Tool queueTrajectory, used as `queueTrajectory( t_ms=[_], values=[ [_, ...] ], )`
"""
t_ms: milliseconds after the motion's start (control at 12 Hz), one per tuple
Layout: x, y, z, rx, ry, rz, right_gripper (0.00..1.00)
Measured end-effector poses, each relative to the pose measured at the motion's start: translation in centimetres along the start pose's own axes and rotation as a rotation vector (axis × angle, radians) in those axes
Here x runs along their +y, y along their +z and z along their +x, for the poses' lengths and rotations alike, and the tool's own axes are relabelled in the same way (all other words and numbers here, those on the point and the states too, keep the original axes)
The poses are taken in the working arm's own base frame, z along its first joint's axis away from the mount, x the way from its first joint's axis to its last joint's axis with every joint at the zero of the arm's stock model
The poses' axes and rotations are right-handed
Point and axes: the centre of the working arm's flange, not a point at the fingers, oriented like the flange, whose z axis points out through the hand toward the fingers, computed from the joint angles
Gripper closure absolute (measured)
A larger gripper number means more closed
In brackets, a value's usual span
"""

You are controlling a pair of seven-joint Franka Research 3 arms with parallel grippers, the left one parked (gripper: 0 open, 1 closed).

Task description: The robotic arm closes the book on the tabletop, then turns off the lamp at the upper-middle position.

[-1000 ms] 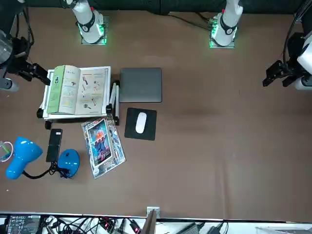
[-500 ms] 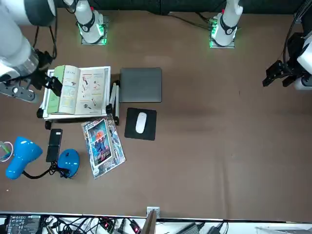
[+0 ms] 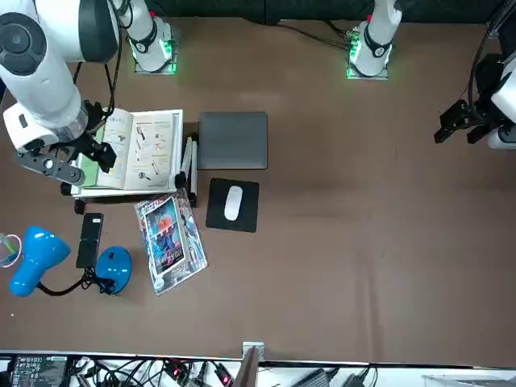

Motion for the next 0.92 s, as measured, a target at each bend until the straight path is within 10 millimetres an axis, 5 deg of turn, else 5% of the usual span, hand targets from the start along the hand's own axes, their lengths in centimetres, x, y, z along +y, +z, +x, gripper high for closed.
queueTrajectory(
  t_ms=[250, 500, 917],
  values=[
    [0.4, -0.4, 0.2, 0.008, 0.009, 0.001, 0.0],
    [3.0, -1.6, 0.3, 0.011, 0.046, 0.027, 0.0],
    [13.8, -0.9, 1.1, -0.092, 0.014, 0.216, 0.0]
  ],
)
